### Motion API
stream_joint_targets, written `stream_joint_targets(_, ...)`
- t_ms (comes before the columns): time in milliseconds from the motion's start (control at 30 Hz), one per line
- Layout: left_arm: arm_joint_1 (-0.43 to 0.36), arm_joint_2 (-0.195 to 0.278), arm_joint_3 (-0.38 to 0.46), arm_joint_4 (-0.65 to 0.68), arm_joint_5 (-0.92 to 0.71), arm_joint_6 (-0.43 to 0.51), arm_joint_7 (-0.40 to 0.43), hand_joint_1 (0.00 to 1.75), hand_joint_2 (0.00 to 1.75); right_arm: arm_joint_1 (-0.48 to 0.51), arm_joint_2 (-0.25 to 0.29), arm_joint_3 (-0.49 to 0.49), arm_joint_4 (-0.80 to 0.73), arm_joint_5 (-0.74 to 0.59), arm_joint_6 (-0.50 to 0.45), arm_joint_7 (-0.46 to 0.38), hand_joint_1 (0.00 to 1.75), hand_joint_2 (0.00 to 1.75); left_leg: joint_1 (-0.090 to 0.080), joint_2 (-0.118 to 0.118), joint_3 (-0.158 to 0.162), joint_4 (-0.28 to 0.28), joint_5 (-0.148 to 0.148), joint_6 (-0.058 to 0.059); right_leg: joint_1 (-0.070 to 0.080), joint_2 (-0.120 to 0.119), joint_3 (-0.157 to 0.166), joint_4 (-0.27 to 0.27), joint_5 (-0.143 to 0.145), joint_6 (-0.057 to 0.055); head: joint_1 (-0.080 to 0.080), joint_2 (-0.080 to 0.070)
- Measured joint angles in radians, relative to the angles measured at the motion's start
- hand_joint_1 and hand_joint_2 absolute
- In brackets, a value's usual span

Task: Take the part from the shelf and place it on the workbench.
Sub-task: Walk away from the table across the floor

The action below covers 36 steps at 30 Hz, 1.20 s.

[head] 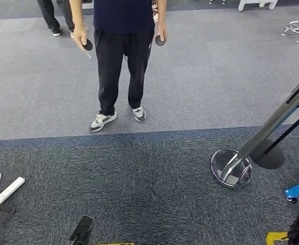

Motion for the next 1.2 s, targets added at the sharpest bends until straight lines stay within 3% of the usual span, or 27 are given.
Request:
stream_joint_targets(67,-0.003,0.000,-0.006,0.000,-0.012,-0.008,0.005,0.00,0.00,-0.030,0.000,0.051,0.148,0.068,0.024,0.038,0.00,0.00,0.004,-0.010,0.039,-0.099,0.074,-0.003,-0.004,0.028,0.000,0.001,0.002,0.005,0.000,0.000)
stream_joint_targets(133,-0.011,-0.003,-0.017,0.000,-0.025,-0.015,0.009,0.00,0.00,-0.078,0.000,0.108,0.342,0.107,0.010,0.033,0.00,0.00,0.012,-0.044,0.095,-0.228,0.129,-0.008,-0.004,0.051,-0.005,0.006,0.004,0.016,-0.004,0.000)
stream_joint_targets(200,-0.020,-0.007,-0.026,0.000,-0.035,-0.019,0.014,0.00,0.00,-0.134,0.001,0.157,0.556,0.141,-0.034,0.032,0.00,0.00,0.016,-0.063,0.112,-0.276,0.137,-0.003,-0.003,0.067,-0.012,0.004,0.008,0.028,-0.008,0.000)
stream_joint_targets(267,-0.029,-0.011,-0.038,0.000,-0.045,-0.023,0.021,0.00,0.00,-0.188,0.003,0.201,0.780,0.186,-0.087,0.061,0.00,0.00,0.016,-0.051,0.111,-0.278,0.142,0.012,-0.005,0.071,-0.018,-0.004,0.013,0.040,-0.008,0.000)
stream_joint_targets(333,-0.035,-0.015,-0.050,0.000,-0.054,-0.026,0.028,0.00,0.00,-0.233,0.004,0.227,0.988,0.202,-0.113,0.113,0.00,0.00,0.017,-0.039,0.112,-0.280,0.146,0.027,-0.004,0.031,-0.037,0.031,-0.010,0.048,-0.003,0.000)
stream_joint_targets(400,-0.034,-0.017,-0.059,0.000,-0.059,-0.028,0.037,0.00,0.00,-0.270,0.003,0.232,1.169,0.166,-0.098,0.178,0.00,0.00,0.012,-0.023,0.112,-0.281,0.145,0.037,-0.002,-0.021,-0.094,0.153,-0.074,0.051,0.002,0.000)
stream_joint_targets(467,-0.027,-0.015,-0.065,0.000,-0.060,-0.027,0.045,0.00,0.00,-0.282,-0.001,0.218,1.318,0.099,-0.061,0.242,0.00,0.00,0.006,-0.004,0.113,-0.281,0.142,0.041,-0.003,-0.035,-0.158,0.281,-0.124,0.052,0.002,0.000)
stream_joint_targets(500,-0.023,-0.014,-0.067,0.000,-0.060,-0.026,0.047,0.00,0.00,-0.277,-0.005,0.204,1.374,0.060,-0.043,0.270,0.00,0.00,0.004,0.005,0.114,-0.281,0.140,0.043,-0.003,-0.036,-0.168,0.299,-0.124,0.051,0.002,0.000)
stream_joint_targets(533,-0.021,-0.013,-0.068,0.000,-0.059,-0.025,0.048,0.00,0.00,-0.269,-0.010,0.183,1.424,0.019,-0.026,0.293,0.00,0.00,0.002,0.013,0.116,-0.281,0.137,0.043,-0.002,-0.038,-0.154,0.272,-0.103,0.049,0.002,0.000)
stream_joint_targets(633,-0.015,-0.008,-0.068,0.000,-0.052,-0.017,0.048,0.00,0.00,-0.252,-0.023,0.109,1.531,-0.080,0.003,0.349,0.00,0.00,-0.003,0.041,0.129,-0.279,0.124,0.033,0.003,-0.080,-0.048,0.069,-0.018,0.041,0.002,0.000)
stream_joint_targets(700,-0.012,-0.004,-0.068,0.000,-0.043,-0.012,0.046,0.00,0.00,-0.246,-0.026,0.058,1.581,-0.123,0.012,0.379,0.00,0.00,-0.007,0.060,0.137,-0.279,0.117,0.024,0.008,-0.092,-0.017,0.015,-0.002,0.034,0.000,0.000)
stream_joint_targets(767,-0.011,-0.001,-0.068,0.000,-0.034,-0.008,0.040,0.00,0.00,-0.236,-0.027,0.010,1.616,-0.156,0.020,0.401,0.00,0.00,-0.005,0.077,0.143,-0.281,0.112,0.014,0.009,-0.067,-0.016,0.015,0.000,0.023,0.000,0.000)
stream_joint_targets(833,-0.012,-0.001,-0.067,0.000,-0.028,-0.006,0.033,0.00,0.00,-0.230,-0.027,-0.030,1.639,-0.177,0.027,0.415,0.00,0.00,-0.002,0.060,0.136,-0.254,0.087,0.003,0.006,-0.047,-0.013,0.010,0.002,0.011,-0.002,0.000)
stream_joint_targets(867,-0.011,0.000,-0.067,0.000,-0.027,-0.005,0.030,0.00,0.00,-0.230,-0.025,-0.046,1.648,-0.182,0.030,0.422,0.00,0.00,-0.001,0.042,0.118,-0.211,0.060,-0.002,0.003,-0.038,-0.011,0.008,0.003,0.005,-0.004,0.000)
stream_joint_targets(933,-0.008,0.000,-0.067,0.000,-0.027,-0.004,0.027,0.00,0.00,-0.233,-0.022,-0.066,1.663,-0.181,0.032,0.435,0.00,0.00,0.000,0.009,0.050,-0.075,-0.003,-0.005,0.002,-0.018,-0.012,0.008,0.003,-0.001,-0.007,0.000)
stream_joint_targets(967,-0.006,0.000,-0.067,0.000,-0.027,-0.004,0.026,0.00,0.00,-0.233,-0.019,-0.072,1.670,-0.179,0.032,0.440,0.00,0.00,0.000,0.004,0.019,-0.018,-0.021,-0.006,0.002,-0.007,-0.013,0.008,0.003,-0.002,-0.008,0.000)
stream_joint_targets(1000,-0.004,0.000,-0.067,0.000,-0.027,-0.003,0.026,0.00,0.00,-0.232,-0.017,-0.077,1.676,-0.178,0.032,0.443,0.00,0.00,0.000,0.002,0.001,0.010,-0.020,-0.005,0.002,0.004,-0.013,0.008,0.003,-0.002,-0.008,0.000)
stream_joint_targets(1033,-0.003,0.000,-0.067,0.000,-0.027,-0.003,0.025,0.00,0.00,-0.232,-0.014,-0.081,1.682,-0.176,0.032,0.445,0.00,0.00,0.000,-0.001,0.003,-0.003,0.001,-0.004,0.002,0.017,-0.013,0.008,0.004,-0.001,-0.008,0.000)
stream_joint_targets(1067,-0.002,-0.001,-0.067,0.000,-0.027,-0.003,0.025,0.00,0.00,-0.231,-0.012,-0.084,1.687,-0.175,0.032,0.447,0.00,0.00,0.000,-0.006,0.024,-0.052,0.037,-0.001,0.002,0.029,-0.012,0.008,0.005,0.000,-0.008,0.000)
stream_joint_targets(1133,-0.003,-0.001,-0.068,0.000,-0.028,-0.002,0.025,0.00,0.00,-0.232,-0.006,-0.088,1.693,-0.171,0.037,0.450,0.00,0.00,0.003,-0.044,0.092,-0.194,0.104,0.004,0.001,0.053,-0.014,0.011,0.007,0.007,-0.008,0.000)
stream_joint_targets(1200,-0.004,0.000,-0.068,0.000,-0.029,-0.002,0.025,0.00,0.00,-0.233,-0.002,-0.091,1.695,-0.167,0.043,0.451,0.00,0.00,0.004,-0.077,0.130,-0.275,0.125,0.009,0.000,0.072,-0.019,0.011,0.009,0.017,-0.008,0.000)
